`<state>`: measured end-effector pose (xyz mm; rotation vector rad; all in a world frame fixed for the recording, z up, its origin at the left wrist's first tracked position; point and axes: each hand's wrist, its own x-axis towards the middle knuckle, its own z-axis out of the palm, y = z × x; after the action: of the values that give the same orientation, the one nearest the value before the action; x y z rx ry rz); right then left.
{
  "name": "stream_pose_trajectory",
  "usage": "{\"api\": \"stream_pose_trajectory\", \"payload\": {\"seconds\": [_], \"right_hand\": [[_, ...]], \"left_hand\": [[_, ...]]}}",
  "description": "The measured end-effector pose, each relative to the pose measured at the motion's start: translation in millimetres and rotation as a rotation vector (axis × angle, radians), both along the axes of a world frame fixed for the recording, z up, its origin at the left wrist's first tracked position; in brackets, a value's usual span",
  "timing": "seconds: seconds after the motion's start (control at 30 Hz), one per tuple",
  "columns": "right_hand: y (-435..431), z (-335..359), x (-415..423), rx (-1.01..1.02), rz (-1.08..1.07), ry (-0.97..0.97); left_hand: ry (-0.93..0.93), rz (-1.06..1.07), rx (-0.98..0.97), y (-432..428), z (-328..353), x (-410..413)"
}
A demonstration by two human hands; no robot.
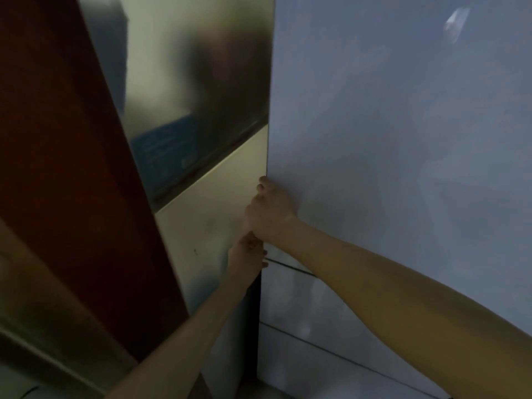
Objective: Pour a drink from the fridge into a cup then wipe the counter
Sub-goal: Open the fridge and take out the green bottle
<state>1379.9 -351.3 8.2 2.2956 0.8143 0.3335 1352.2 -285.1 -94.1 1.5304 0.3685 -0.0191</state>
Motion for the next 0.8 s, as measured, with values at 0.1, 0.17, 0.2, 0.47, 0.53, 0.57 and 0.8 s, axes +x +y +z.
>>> {"api": "stream_pose_trajectory", "payload": {"seconds": [0.1,0.17,0.2,0.47,0.53,0.57,0.8], "right_hand": [[1,-1,-3,0.086,0.016,0.018],[1,0,-10,0.169,0.06,0.043],[1,0,-16,0.213,0.093,0.064],[4,-2,-71,0.232,0.174,0.094],[9,0,-90,0.201,0.148,0.089],[11,1,-101,0.179,0.14,0.08],[17,-4,-167,0.269,-0.012,0.145]], "left_hand": [[-0.079,-0.026,0.061,0,12,-15],[-0.125,-0.002,0.152,0,20,-24],[-0.129,0.016,0.188,1,23,-28],[-0.129,0.178,0.208,16,22,-88],[-0.123,0.15,0.223,19,25,-105],[-0.123,0.14,0.234,20,27,-113],[-0.136,0.115,0.319,29,29,-154]]}}
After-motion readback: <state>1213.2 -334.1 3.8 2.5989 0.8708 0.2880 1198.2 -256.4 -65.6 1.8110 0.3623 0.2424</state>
